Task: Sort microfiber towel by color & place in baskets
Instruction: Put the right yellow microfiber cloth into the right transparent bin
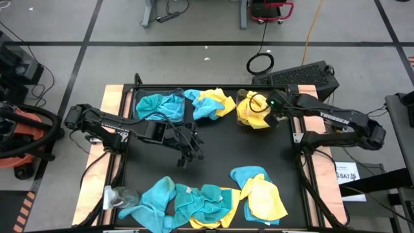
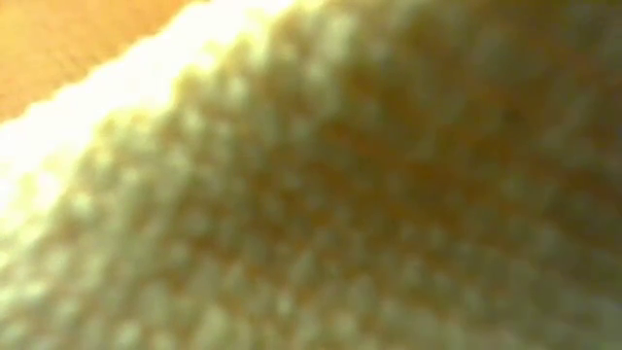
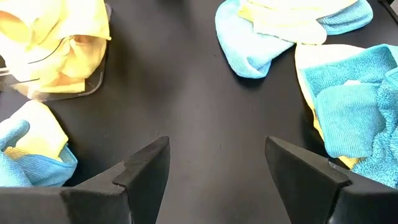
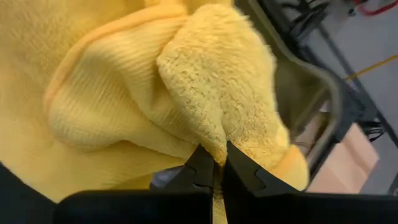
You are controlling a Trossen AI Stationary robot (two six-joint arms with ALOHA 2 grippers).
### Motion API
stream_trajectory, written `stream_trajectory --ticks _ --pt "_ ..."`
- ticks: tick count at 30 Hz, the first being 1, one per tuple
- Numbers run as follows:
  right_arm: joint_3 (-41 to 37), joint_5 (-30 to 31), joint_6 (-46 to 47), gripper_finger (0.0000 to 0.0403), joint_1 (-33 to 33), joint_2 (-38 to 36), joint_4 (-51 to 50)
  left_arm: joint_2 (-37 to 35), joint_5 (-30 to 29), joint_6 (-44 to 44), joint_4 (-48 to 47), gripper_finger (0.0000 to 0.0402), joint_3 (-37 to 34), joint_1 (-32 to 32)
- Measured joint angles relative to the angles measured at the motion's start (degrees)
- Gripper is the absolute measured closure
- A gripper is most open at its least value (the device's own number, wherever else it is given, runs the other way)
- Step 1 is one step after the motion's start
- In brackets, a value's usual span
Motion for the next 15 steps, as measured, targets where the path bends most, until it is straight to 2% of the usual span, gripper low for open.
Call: stream_trajectory --ticks 9,15 --pt "-0.01 -3.56 -1.89 0.0401 -2.77 8.92 0.89 0.00 0.00 0.00 -0.22 0.0132 0.00 0.00" --pt "-0.02 -3.88 -2.79 0.0401 -3.85 12.84 1.65 0.00 0.00 0.02 -0.44 0.0132 0.00 0.00"
